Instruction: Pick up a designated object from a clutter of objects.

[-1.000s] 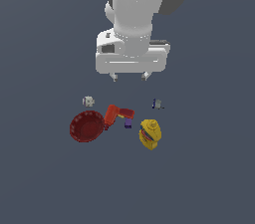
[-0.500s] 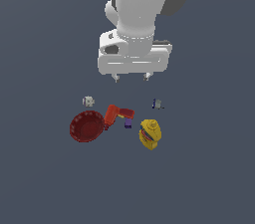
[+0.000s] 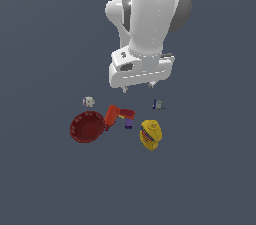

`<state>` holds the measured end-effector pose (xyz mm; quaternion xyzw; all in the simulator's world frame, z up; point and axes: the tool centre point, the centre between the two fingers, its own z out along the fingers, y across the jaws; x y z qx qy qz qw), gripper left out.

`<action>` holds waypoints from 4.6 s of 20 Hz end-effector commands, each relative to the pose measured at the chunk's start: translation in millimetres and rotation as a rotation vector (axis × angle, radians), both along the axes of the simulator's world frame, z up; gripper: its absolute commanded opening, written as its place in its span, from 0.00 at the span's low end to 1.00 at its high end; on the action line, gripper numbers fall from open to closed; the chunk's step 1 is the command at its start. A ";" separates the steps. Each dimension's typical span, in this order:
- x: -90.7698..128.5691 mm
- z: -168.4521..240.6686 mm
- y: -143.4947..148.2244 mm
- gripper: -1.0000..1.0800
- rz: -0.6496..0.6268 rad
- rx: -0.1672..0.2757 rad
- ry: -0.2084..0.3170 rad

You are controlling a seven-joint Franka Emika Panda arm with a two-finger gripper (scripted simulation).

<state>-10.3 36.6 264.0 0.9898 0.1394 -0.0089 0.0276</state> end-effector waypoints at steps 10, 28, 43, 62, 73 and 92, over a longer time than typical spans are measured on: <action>-26.1 -102.5 62.0 0.96 0.467 -0.016 0.018; -97.9 -198.6 139.5 0.96 1.016 0.053 0.021; -101.5 -226.7 141.6 0.96 1.033 0.056 0.022; -101.4 -251.5 142.1 0.00 1.035 0.057 0.021; -93.9 -235.3 131.7 0.00 1.035 0.056 0.020; -36.2 -107.3 52.0 0.00 1.039 0.062 0.019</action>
